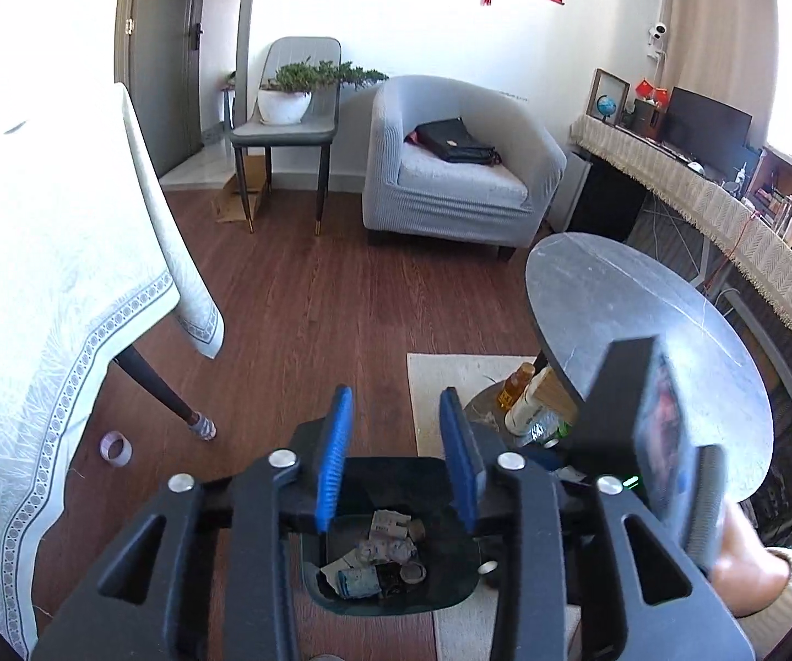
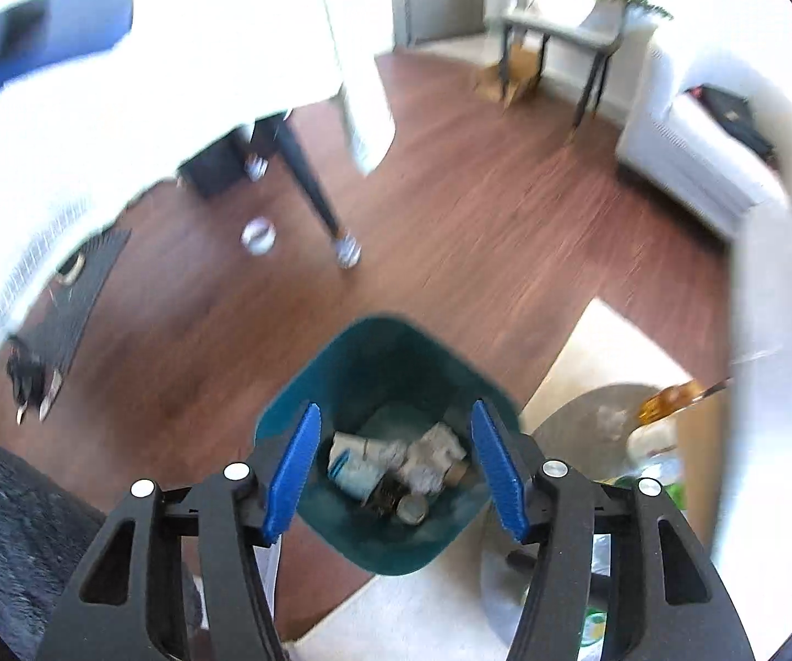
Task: Collect trash
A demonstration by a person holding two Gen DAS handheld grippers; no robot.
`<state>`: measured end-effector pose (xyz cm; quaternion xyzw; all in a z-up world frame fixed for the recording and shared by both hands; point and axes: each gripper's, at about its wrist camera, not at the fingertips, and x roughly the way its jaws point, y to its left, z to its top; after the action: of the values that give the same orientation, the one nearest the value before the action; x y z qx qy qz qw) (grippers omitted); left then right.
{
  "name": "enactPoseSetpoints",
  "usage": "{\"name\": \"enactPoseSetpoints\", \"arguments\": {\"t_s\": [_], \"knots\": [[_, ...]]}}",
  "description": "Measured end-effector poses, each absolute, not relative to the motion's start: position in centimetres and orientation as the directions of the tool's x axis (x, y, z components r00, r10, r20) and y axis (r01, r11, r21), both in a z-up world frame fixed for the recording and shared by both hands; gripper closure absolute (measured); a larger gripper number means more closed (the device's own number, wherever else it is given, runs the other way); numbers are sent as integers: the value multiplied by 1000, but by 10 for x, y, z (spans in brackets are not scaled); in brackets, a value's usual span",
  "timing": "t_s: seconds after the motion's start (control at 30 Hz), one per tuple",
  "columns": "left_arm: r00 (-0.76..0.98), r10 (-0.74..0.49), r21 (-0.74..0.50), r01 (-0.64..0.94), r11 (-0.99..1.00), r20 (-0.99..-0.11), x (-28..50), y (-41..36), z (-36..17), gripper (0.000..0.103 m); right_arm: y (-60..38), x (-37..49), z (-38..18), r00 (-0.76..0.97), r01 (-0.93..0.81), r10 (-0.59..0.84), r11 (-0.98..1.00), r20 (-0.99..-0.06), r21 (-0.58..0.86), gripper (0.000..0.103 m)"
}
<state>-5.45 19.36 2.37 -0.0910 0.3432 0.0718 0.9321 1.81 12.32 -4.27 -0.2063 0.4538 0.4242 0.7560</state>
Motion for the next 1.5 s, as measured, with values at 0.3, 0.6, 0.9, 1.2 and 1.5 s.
{"name": "enactPoseSetpoints", "arguments": {"t_s": [0.3, 0.6, 0.9, 1.2, 1.5], "knots": [[800, 109, -105, -210, 972, -590, -64, 170, 41, 44, 54, 28, 27, 419, -751, 494, 660, -762, 14, 46], [833, 161, -62, -228, 972, -529, -81, 138, 37, 24, -40, 23, 56, 558, -616, 442, 788, -702, 7, 46], [834, 159, -56, -221, 974, -529, -88, 111, 22, 8, -120, 6, 64, 605, -518, 414, 854, -680, 58, 23], [834, 141, -45, -195, 980, -534, -88, 94, 17, 6, -152, -16, 63, 619, -516, 403, 856, -674, 38, 5], [799, 166, -43, -233, 971, -577, -79, 94, 3, 4, -150, -22, 62, 593, -557, 470, 826, -654, 88, 3]]}}
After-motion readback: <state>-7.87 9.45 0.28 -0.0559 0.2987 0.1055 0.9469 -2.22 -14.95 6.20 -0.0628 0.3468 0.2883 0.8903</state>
